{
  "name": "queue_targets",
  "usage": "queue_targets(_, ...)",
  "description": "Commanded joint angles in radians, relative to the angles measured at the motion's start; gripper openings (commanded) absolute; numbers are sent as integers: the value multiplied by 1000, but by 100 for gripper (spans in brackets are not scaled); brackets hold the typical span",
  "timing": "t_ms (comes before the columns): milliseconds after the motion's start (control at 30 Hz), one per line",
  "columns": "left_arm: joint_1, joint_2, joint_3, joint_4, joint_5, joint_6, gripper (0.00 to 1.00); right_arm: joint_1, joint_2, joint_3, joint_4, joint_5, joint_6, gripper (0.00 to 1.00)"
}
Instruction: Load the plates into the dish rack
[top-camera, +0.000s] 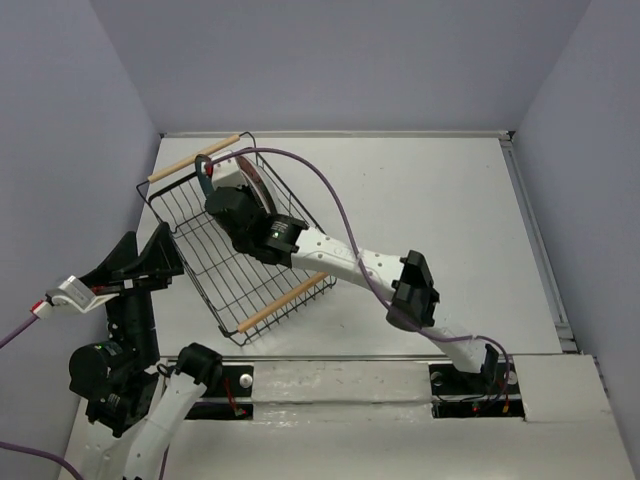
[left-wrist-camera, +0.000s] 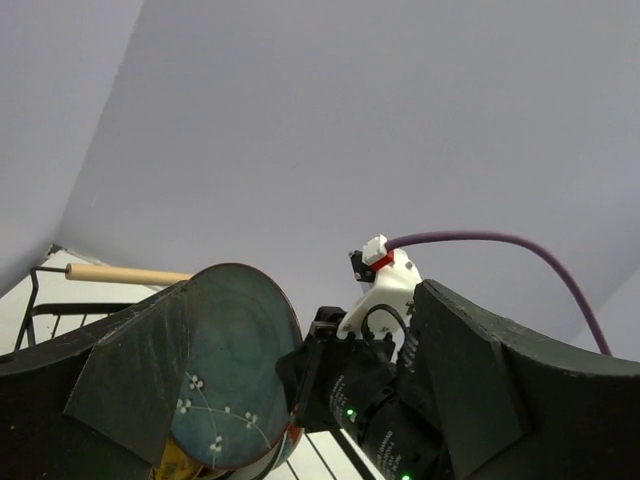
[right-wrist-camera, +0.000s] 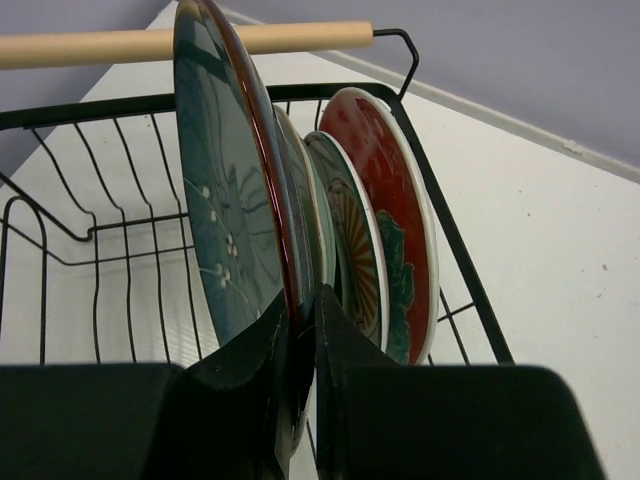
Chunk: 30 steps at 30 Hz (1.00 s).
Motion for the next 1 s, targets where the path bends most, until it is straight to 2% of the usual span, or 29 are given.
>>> queue_targets(0, -7, -16, -4, 57, -28, 16, 99, 13, 32, 159, 177, 115, 52, 7)
queue_targets(967, -19, -16, -9, 53, -24, 16, 99, 31, 187, 225, 229, 79, 129, 7)
